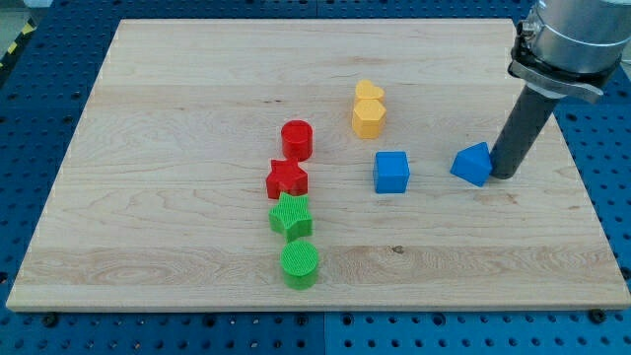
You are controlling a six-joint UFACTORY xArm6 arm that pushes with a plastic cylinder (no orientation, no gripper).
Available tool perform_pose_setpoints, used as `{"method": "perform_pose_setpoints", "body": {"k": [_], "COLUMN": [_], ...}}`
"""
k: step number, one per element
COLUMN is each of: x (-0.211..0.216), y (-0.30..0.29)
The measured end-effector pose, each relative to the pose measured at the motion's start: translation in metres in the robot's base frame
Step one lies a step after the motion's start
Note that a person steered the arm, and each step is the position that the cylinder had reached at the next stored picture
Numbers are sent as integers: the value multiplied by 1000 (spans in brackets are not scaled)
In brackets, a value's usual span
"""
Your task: Place the blue triangle vertically above the blue cube
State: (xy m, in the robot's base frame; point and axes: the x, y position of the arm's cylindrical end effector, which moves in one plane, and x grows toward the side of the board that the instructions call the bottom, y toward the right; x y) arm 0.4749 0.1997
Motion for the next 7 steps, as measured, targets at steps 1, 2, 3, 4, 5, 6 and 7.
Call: {"method": "perform_pose_setpoints", "body": {"k": [1,2,3,4,5,6,7], "x": [0,3,22,24,18,14,7], "y": [-14,-20,-20,-20,-24,-40,-58]}}
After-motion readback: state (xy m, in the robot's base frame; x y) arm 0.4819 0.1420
